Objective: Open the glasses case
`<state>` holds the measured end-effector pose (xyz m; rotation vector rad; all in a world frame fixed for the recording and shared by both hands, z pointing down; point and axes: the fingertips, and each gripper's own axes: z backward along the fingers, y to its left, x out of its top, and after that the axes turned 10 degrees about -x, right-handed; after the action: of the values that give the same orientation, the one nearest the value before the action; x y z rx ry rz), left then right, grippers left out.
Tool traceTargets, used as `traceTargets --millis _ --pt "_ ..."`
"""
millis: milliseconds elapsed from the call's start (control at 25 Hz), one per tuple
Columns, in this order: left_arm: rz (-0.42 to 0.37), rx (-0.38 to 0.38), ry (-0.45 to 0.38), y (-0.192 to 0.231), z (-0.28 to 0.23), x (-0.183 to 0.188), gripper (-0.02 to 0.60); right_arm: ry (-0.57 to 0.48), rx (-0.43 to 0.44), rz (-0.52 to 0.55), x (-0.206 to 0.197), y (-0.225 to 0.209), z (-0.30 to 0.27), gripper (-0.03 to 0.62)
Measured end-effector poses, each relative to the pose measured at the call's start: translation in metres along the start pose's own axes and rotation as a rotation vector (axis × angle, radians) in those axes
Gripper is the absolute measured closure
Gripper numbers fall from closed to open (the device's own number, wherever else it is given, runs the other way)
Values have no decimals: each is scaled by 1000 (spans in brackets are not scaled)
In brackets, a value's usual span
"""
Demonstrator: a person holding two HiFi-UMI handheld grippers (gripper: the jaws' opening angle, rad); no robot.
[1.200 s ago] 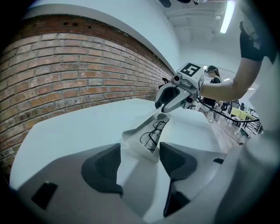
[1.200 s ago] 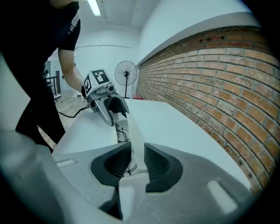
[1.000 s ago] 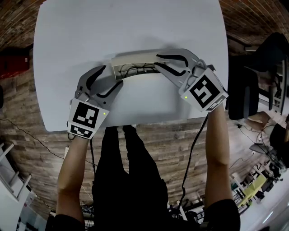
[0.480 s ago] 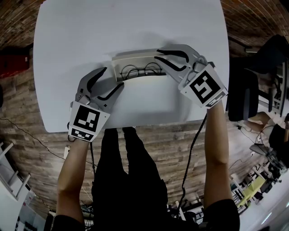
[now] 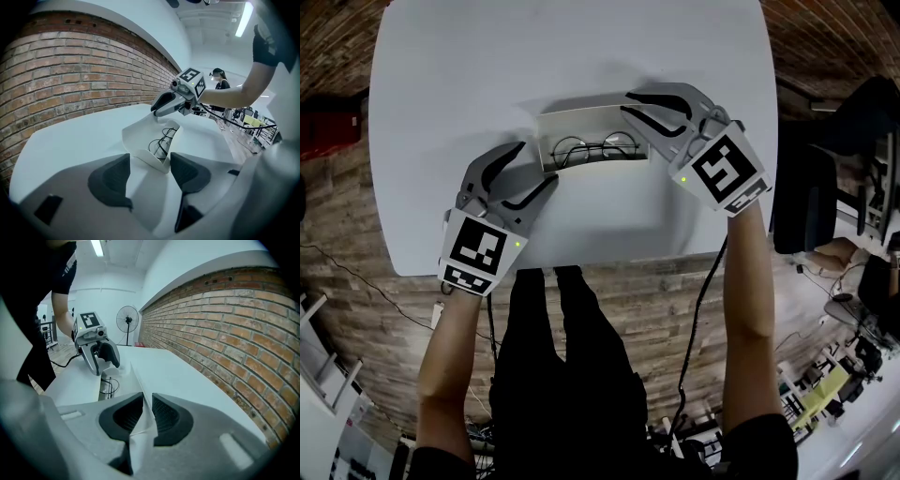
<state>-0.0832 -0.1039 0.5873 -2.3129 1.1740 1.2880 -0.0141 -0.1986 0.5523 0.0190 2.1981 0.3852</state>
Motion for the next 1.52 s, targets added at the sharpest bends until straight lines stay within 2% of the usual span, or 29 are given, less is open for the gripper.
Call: traceTargets --millis 680,920,1320,1520 --pt "2 6 -3 0 -1 -3 333 11 -30 -25 -7 -4 -5 530" --pt "-42 7 37 -4 -3 -6 339 34 -36 -27 -9 -4 -5 530" --pt "-46 -10 21 -5 -4 -5 339 6 -37 -11 -5 0 -1 526" --pt "-36 -16 6 -5 -3 -3 339 -32 -51 -48 2 -1 6 522"
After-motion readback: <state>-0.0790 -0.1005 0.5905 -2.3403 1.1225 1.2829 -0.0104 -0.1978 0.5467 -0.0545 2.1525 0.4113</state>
